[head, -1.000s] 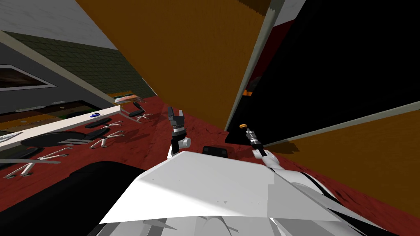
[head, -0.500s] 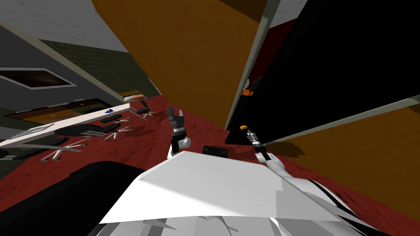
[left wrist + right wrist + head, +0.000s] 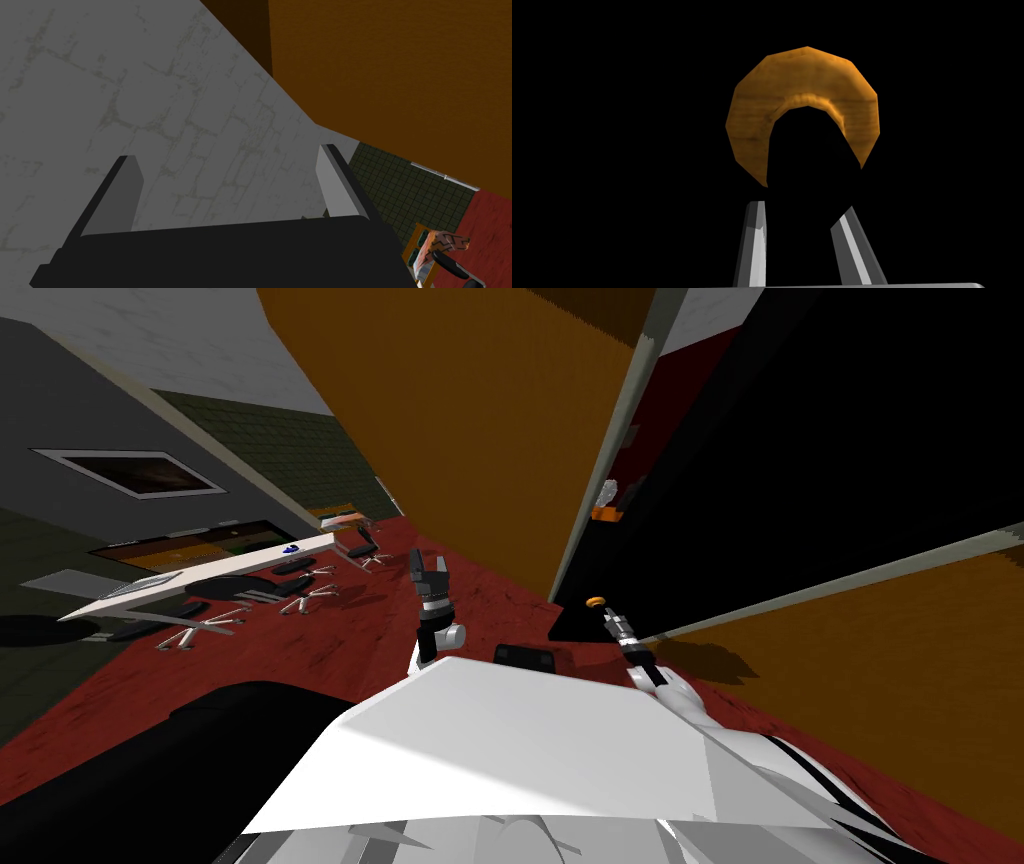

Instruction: Pull the door open

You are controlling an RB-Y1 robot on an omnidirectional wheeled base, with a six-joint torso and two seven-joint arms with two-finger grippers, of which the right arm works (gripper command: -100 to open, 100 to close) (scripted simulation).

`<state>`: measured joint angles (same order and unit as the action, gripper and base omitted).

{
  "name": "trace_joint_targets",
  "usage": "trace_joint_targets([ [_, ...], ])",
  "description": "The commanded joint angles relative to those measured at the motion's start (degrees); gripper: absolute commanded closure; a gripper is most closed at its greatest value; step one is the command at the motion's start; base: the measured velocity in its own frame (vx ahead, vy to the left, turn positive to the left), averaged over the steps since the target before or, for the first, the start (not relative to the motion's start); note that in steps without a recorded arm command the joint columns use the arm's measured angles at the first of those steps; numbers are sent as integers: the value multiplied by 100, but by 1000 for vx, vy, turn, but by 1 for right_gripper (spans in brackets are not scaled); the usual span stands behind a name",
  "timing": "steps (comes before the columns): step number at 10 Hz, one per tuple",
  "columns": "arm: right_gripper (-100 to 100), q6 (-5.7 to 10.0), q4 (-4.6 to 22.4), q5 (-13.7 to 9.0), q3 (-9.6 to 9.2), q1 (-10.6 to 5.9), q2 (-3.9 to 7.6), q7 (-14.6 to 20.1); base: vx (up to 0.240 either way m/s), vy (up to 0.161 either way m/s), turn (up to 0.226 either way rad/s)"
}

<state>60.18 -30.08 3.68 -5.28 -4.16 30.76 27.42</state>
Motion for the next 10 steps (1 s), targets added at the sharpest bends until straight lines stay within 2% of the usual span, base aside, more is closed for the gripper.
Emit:
trace_joint_targets([
  [1,100,161,136,9,-12,-2,35,16,-118,-48,57],
  [2,100,293,168,14,-23,63,90,54,-126,-47,116],
  [3,100,293,168,14,-23,63,90,54,-111,-55,58],
  [4,100,362,185,17,-29,97,119,74,-88,-49,64],
  [7,100,688,265,30,-56,259,256,170,-130,-75,151],
  [9,100,741,278,32,-60,285,278,185,-135,-55,56],
  [10,100,853,305,36,-70,340,325,218,-109,-34,84],
])
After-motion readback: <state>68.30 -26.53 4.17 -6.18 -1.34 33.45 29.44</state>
